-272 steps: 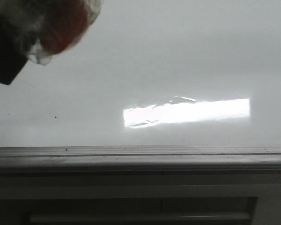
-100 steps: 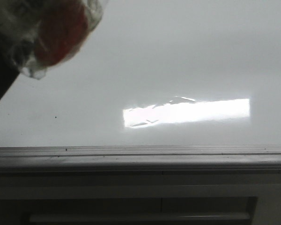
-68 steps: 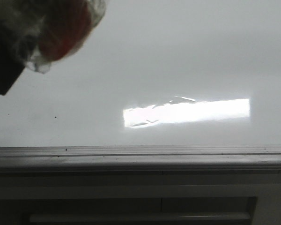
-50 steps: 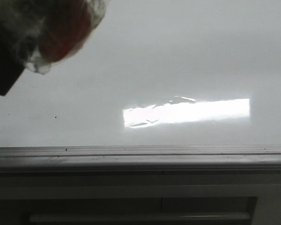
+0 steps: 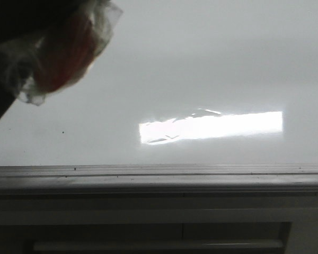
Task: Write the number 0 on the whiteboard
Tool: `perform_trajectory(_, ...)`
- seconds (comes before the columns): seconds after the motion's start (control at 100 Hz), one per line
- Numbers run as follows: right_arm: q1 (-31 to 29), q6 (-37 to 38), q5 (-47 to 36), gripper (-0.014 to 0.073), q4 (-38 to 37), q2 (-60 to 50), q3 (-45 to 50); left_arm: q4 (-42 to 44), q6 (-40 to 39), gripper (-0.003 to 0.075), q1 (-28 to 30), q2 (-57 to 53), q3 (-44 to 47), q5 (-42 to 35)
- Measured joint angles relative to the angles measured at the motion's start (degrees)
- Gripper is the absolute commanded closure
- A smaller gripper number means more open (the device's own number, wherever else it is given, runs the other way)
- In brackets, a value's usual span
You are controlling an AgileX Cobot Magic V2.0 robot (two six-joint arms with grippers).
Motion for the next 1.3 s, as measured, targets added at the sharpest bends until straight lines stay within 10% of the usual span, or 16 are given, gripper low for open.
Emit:
perform_trajectory(0.16, 0.0, 0.0, 0.5, 0.0176, -2.7, 0.0, 0.0, 0.2, 0.0, 0.074, 0.0, 0.0, 0.0, -0.9)
perform_trajectory(0.41, 0.0, 0.0, -0.3, 0.0175, -3.3, 0.0, 0.0, 0.7, 0.0, 0.074, 0.0, 0.0, 0.0, -1.7)
perform_trajectory(0.76, 0.0, 0.0, 0.2, 0.0484, -4.0, 0.0, 0.0, 0.7, 0.0, 0.074, 0.0, 0.0, 0.0, -1.3)
perform_trajectory(1.3, -0.2, 0.0, -0.1, 0.0636, -4.1, 0.0, 0.0, 0.1, -0.8, 0.074, 0.0, 0.0, 0.0, -0.7)
